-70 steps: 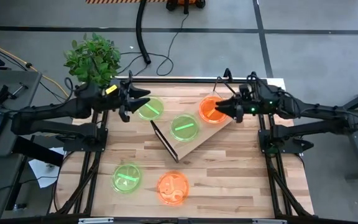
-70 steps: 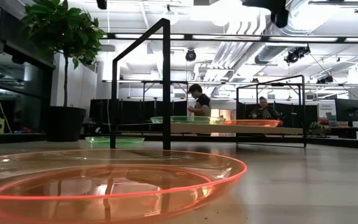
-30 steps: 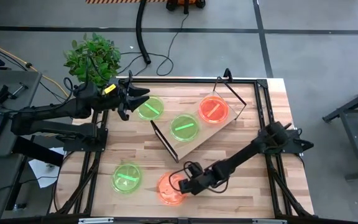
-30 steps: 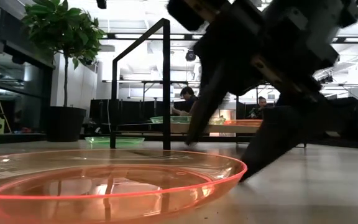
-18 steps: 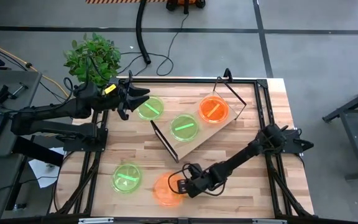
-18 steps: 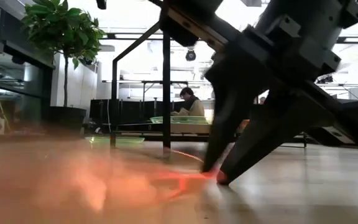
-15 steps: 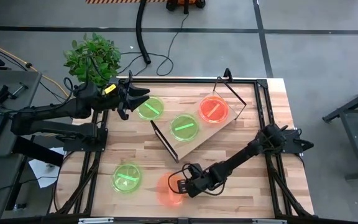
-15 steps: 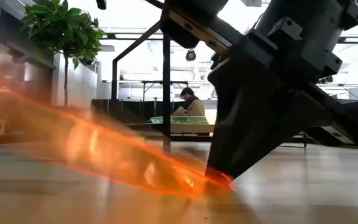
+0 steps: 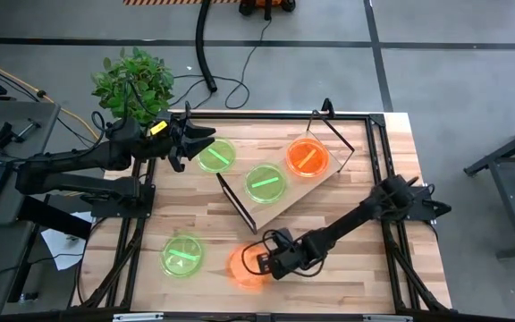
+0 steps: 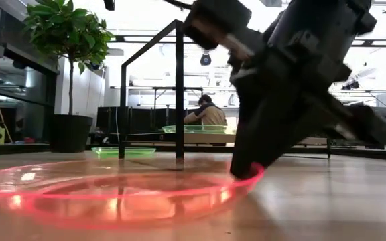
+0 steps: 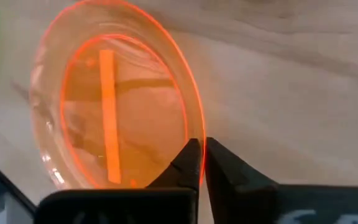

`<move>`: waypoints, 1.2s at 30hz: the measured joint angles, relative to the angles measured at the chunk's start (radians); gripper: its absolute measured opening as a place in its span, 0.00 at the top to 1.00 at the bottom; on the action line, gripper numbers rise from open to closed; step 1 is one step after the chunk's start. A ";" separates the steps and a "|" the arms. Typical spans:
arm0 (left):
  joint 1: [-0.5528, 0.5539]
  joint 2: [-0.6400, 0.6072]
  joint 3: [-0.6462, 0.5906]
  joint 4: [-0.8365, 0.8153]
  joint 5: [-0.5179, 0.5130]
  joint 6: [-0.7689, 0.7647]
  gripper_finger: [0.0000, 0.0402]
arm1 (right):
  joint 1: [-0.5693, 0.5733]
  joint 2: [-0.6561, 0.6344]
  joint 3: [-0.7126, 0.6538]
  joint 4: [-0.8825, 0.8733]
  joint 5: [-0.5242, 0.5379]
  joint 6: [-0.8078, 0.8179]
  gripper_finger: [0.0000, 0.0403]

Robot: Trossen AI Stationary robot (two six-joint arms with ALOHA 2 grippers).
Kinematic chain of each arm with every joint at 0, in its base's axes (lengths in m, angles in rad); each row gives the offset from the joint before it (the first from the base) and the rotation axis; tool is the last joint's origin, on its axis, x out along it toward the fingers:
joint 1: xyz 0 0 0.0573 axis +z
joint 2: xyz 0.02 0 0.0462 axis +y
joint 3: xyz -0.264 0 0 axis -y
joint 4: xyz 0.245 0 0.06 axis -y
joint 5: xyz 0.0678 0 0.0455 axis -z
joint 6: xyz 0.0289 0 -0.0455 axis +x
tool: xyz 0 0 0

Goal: Place and stack plates onto a shelf
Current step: Stack the orange plate on the top of the orange plate on the shelf

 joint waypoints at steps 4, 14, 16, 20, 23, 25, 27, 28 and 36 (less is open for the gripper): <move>0.000 0.000 0.000 0.001 0.000 0.000 0.58 | 0.027 -0.055 0.000 -0.071 0.030 -0.008 1.00; 0.000 0.000 0.000 0.001 0.000 -0.009 0.58 | 0.106 -0.206 0.001 -0.316 0.078 -0.010 1.00; 0.000 0.000 0.000 0.000 0.000 -0.010 0.58 | 0.124 -0.249 0.000 -0.393 0.090 0.013 1.00; 0.000 0.000 0.000 0.000 0.000 -0.010 0.58 | 0.161 -0.378 -0.140 -0.317 0.122 0.108 1.00; 0.000 0.000 0.000 0.001 0.000 -0.010 0.58 | 0.189 -0.467 -0.293 -0.145 0.126 0.177 1.00; 0.000 0.000 0.000 0.000 0.000 -0.010 0.58 | 0.197 -0.495 -0.386 0.020 0.132 0.207 1.00; 0.000 0.000 0.000 0.001 0.000 -0.012 0.58 | 0.184 -0.497 -0.462 0.208 0.170 0.211 1.00; 0.000 0.000 0.000 0.000 0.000 -0.018 0.58 | 0.174 -0.486 -0.484 0.298 0.181 0.209 1.00; 0.000 0.000 0.000 0.000 0.000 -0.018 0.58 | 0.063 -0.286 -0.434 0.463 0.132 0.071 0.84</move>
